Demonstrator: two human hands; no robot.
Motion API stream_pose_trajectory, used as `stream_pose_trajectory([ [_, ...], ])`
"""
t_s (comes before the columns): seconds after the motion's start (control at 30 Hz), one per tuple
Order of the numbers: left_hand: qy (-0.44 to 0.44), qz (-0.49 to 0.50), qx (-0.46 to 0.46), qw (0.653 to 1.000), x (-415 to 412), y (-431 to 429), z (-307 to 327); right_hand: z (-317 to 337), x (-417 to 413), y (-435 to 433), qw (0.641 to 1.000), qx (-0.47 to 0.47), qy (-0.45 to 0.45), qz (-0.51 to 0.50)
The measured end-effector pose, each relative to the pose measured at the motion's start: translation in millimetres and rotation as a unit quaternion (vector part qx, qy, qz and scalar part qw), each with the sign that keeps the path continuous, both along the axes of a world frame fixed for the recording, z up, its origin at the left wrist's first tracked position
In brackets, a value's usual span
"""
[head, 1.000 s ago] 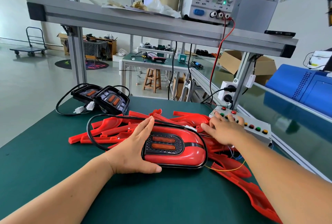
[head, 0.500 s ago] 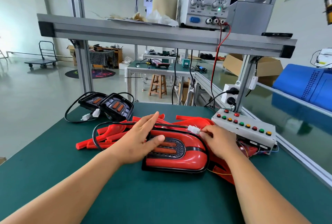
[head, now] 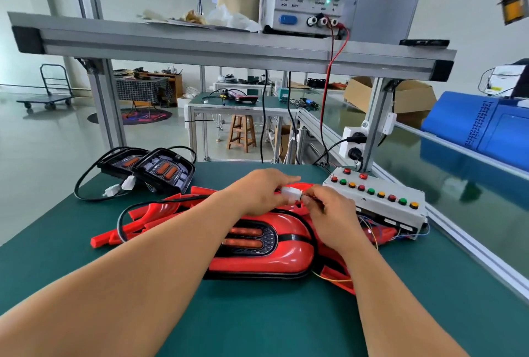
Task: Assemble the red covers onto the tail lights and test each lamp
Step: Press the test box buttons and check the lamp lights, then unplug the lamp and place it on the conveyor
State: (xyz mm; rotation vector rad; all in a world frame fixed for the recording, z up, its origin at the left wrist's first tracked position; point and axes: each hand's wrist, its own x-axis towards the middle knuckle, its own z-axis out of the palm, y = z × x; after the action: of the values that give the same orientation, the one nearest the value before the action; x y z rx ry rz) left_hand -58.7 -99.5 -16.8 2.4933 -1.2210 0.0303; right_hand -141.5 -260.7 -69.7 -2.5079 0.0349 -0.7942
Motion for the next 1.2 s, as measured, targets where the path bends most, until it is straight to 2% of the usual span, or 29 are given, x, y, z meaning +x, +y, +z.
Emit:
stream_pose_trajectory([
  [0.33, 0.045, -0.03, -0.076, 0.996, 9, -2, -9, 1, 2, 1, 1.0, 0.001, 0.002, 0.012],
  [0.77, 0.032, -0.002, -0.014, 0.999, 6, -3, -9, -1, 2, 6, 1.0, 0.009, -0.002, 0.013],
  [0.93, 0.028, 0.039, -0.013, 0.999, 9, -2, -7, -1, 3, 6, 1.0, 0.012, -0.011, 0.009],
  [1.1, 0.015, 0.024, 0.005, 1.0, 6, -1, -7, -3, 3, 2, 0.997, 0.008, 0.035, -0.075],
  [1.2, 0.046, 0.023, 0.012, 0.999, 2, 3, -5, -4, 2, -2, 0.986, -0.016, 0.088, -0.14],
])
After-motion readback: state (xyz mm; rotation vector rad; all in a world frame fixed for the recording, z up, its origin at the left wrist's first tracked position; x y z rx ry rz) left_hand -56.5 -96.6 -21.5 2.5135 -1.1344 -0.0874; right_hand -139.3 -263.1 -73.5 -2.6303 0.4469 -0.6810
